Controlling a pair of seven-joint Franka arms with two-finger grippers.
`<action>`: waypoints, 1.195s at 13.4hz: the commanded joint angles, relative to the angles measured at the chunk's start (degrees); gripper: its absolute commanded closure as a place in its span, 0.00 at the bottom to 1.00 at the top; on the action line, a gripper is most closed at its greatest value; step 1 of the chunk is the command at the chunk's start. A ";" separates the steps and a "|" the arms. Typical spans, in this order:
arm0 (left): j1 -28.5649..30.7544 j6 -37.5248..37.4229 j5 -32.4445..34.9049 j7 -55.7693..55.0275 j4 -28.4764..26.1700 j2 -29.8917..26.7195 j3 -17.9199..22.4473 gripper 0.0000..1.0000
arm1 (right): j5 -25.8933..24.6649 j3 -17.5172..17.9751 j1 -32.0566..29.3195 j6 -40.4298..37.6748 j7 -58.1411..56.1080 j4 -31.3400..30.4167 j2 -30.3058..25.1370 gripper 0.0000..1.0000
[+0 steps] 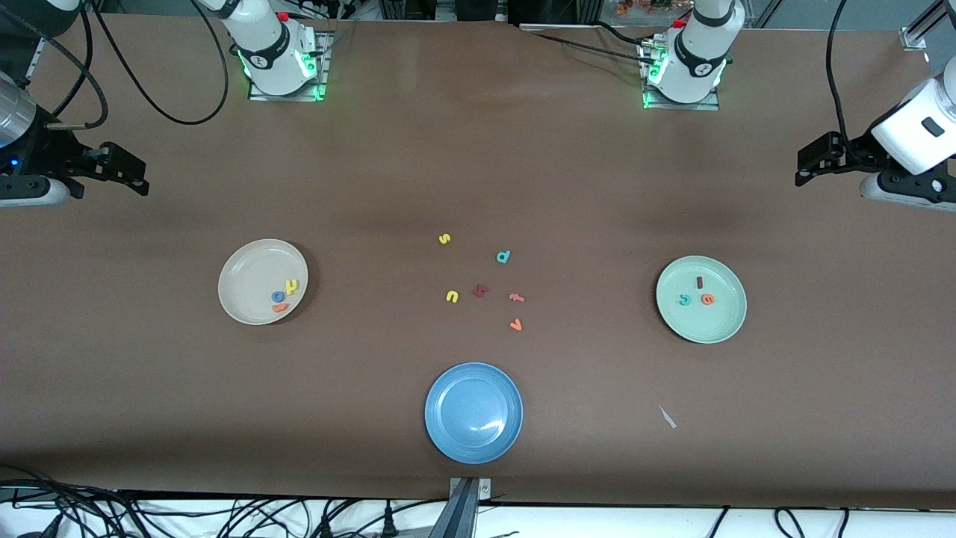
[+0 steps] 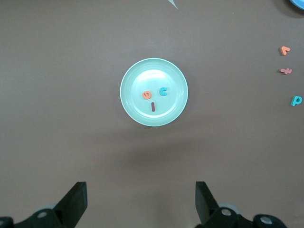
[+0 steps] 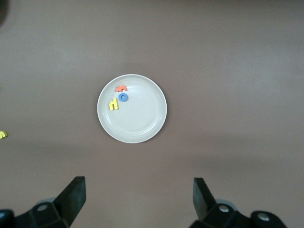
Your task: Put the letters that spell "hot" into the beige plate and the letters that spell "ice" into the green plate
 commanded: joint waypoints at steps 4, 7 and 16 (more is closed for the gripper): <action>1.14 -1.10 -1.01 0.29 0.50 -0.50 -0.80 0.00 | -1.06 0.45 0.10 -0.79 -0.89 1.62 1.17 0.00; 1.14 -1.10 -0.92 0.29 0.50 -0.50 -0.80 0.00 | -1.24 0.54 0.80 -0.96 -0.80 1.70 1.17 0.00; 1.40 -1.10 -0.92 0.38 0.50 -0.68 -0.80 0.00 | -0.88 0.45 0.72 -1.93 0.43 1.62 1.17 0.00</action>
